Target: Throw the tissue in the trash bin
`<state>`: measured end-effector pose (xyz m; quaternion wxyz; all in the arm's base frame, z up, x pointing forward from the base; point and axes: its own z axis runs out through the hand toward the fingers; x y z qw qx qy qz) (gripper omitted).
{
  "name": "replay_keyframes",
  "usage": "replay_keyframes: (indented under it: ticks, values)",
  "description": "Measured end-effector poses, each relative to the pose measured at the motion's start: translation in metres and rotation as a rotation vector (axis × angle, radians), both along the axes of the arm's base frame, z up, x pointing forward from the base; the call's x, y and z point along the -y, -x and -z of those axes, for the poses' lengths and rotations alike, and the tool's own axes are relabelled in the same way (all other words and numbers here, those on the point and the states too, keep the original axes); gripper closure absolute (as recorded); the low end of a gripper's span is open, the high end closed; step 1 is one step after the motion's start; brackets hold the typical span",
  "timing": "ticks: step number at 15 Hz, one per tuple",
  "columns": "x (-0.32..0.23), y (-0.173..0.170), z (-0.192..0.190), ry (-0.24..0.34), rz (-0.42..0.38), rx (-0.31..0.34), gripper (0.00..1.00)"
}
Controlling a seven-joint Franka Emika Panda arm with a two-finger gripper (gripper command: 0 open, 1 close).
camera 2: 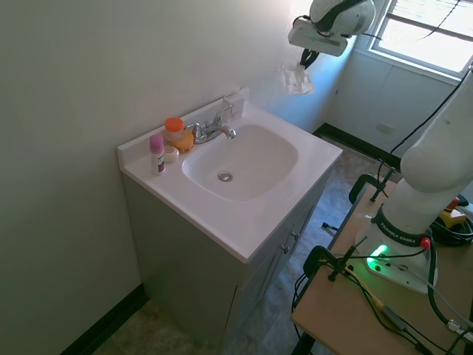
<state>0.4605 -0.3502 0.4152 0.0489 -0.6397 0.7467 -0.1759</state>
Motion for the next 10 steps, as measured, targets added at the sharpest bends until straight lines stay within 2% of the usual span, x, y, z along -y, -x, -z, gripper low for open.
replay_keyframes:
  ticks: [2, 7, 10]
  values:
    - [0.027, -0.015, 0.037, -0.012, 0.051, -0.040, 1.00]
    - [0.058, -0.053, 0.127, -0.058, 0.112, -0.117, 1.00]
    - [0.070, -0.060, 0.145, -0.067, 0.128, -0.130, 1.00]
